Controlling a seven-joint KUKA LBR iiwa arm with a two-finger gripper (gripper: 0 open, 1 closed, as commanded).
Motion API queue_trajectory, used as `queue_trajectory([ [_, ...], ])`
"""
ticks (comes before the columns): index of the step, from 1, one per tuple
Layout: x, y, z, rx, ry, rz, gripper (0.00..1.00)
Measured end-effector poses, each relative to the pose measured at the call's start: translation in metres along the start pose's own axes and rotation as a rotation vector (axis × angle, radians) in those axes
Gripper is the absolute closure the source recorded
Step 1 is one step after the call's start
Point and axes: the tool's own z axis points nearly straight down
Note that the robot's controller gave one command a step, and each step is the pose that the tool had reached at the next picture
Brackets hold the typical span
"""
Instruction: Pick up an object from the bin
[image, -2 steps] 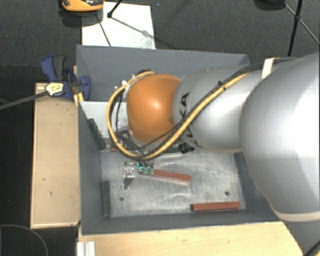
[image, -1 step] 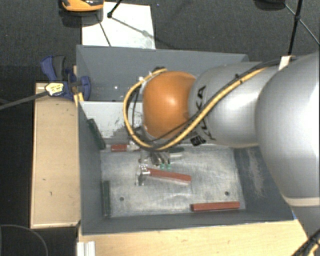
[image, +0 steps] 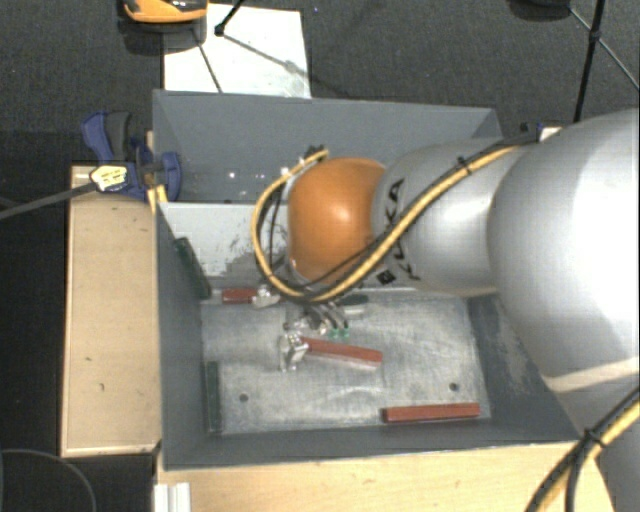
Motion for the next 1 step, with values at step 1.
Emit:
queue_trajectory([
  [1,0.0103,-0.0157,0.02,-0.006,-0.005,-0.017,0.0],
])
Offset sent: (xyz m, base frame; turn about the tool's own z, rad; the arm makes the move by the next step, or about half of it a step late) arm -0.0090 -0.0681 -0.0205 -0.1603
